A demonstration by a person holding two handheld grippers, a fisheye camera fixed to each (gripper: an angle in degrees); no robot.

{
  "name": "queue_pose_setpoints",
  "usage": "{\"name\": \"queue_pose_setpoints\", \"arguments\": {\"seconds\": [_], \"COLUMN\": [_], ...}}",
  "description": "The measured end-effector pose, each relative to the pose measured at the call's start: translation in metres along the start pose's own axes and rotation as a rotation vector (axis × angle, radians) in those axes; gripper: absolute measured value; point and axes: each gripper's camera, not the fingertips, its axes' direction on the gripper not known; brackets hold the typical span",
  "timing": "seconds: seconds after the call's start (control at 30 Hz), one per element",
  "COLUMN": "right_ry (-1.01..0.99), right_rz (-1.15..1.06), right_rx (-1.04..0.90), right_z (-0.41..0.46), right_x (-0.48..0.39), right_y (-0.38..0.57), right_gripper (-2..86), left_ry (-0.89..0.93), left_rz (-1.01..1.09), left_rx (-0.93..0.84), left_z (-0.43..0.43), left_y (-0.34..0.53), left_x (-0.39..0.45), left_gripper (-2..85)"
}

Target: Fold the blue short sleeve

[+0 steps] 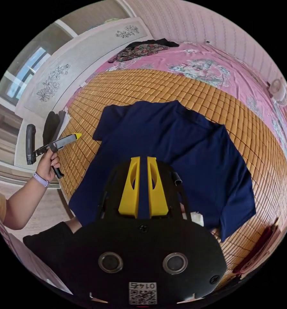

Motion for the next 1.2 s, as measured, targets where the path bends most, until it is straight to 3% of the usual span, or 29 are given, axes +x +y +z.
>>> {"name": "queue_pose_setpoints", "arguments": {"seconds": [0.4,0.57,0.63,0.8,1.0,1.2], "right_ry": [0.124,0.204,0.219,0.271,0.188,0.214], "right_rz": [-0.395,-0.42,-0.431,-0.574,-0.505,-0.497], "right_rx": [-0.189,-0.194,-0.208,-0.151,-0.091,-0.196], "right_z": [0.133,0.167,0.18,0.19,0.173,0.2], "right_x": [-0.167,-0.196,-0.204,-0.231,-0.221,-0.225], "right_y": [-0.17,-0.196,-0.202,-0.198,-0.206,-0.214], "right_gripper": [6.7,8.1,7.6,2.0,5.1,7.3], "left_ry": [0.133,0.107,0.059,0.067,0.11,0.091], "left_rz": [-0.094,-0.058,-0.003,0.016,-0.018,0.017], "left_rx": [0.009,-0.085,-0.082,-0.056,-0.056,-0.025], "left_z": [0.007,0.02,0.018,0.002,0.005,0.002], "left_y": [-0.009,-0.011,-0.01,-0.007,0.007,0.014], "left_x": [-0.054,-0.06,-0.062,-0.069,-0.085,-0.088], "left_gripper": [8.3,5.8,0.5,-0.9,-1.0,-1.0]}}
